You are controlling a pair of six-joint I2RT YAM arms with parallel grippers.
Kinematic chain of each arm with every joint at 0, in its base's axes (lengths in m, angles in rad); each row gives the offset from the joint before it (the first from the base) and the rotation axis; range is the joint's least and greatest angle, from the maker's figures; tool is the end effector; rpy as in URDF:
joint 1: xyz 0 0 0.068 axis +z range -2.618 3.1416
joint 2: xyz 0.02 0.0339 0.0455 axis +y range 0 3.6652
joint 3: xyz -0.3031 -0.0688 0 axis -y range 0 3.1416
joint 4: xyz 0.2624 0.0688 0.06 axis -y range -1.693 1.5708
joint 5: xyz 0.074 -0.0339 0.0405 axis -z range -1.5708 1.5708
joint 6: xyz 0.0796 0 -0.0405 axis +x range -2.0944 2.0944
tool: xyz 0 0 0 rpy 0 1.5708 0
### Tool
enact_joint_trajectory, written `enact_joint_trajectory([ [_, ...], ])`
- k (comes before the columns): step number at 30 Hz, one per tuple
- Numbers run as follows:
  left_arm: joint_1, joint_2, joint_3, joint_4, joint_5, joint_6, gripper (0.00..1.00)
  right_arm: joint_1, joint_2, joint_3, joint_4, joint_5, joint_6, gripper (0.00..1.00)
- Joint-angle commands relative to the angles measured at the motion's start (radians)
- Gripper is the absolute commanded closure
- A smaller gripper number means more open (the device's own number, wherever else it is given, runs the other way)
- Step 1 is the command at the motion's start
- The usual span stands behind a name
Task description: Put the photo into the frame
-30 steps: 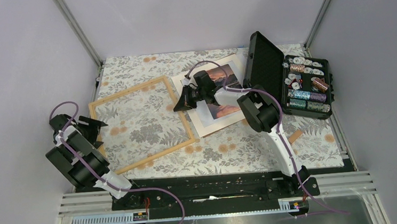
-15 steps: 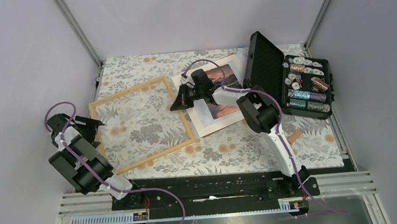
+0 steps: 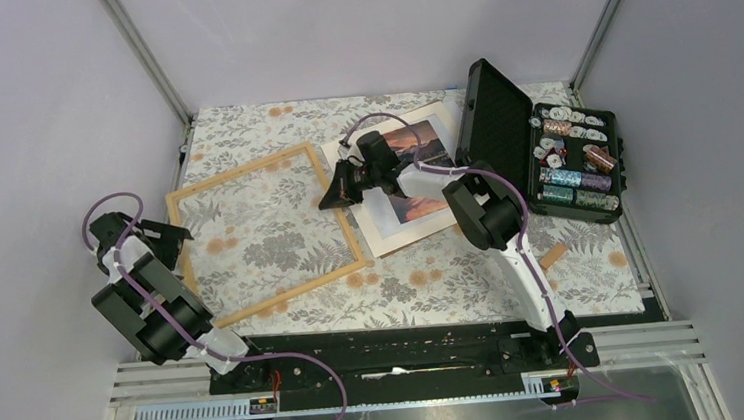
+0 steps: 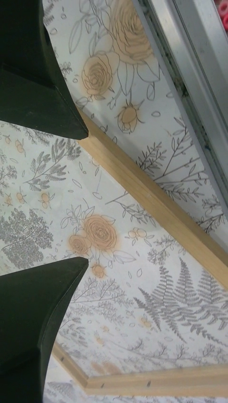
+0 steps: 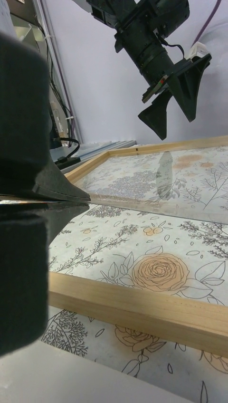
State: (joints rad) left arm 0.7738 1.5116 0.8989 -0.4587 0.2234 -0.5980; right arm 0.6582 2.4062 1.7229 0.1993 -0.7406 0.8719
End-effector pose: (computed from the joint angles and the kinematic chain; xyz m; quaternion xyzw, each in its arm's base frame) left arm 0.2440 0.2137 0.1811 -0.5886 0.7626 -0.0860 0.2541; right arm 0.4447 0.4117 0.1359 -0.1010 0.8133 0.5573 0.1332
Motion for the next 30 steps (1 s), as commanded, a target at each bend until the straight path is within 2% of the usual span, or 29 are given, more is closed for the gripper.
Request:
enact_joint_trajectory([
  [1,-0.007,-0.063,0.061,-0.007,-0.155,-0.004,0.01,0.020,-0.022,-0.003,-0.011,0.014,0.006,1.00],
  [7,-0.058,-0.128,0.094,0.002,-0.187,0.000,0.01,0.020,-0.039,-0.018,-0.046,0.043,-0.008,1.00],
  [11,-0.077,-0.148,0.109,0.075,-0.130,-0.009,0.01,0.020,-0.044,-0.023,-0.057,0.049,-0.007,1.00],
  [19,-0.079,-0.043,0.127,0.188,-0.120,0.005,0.01,0.020,-0.043,-0.024,-0.061,0.051,-0.005,1.00],
  [30,-0.077,0.047,0.101,0.254,-0.091,0.024,0.01,0.010,-0.006,0.066,-0.142,-0.051,0.028,1.00],
])
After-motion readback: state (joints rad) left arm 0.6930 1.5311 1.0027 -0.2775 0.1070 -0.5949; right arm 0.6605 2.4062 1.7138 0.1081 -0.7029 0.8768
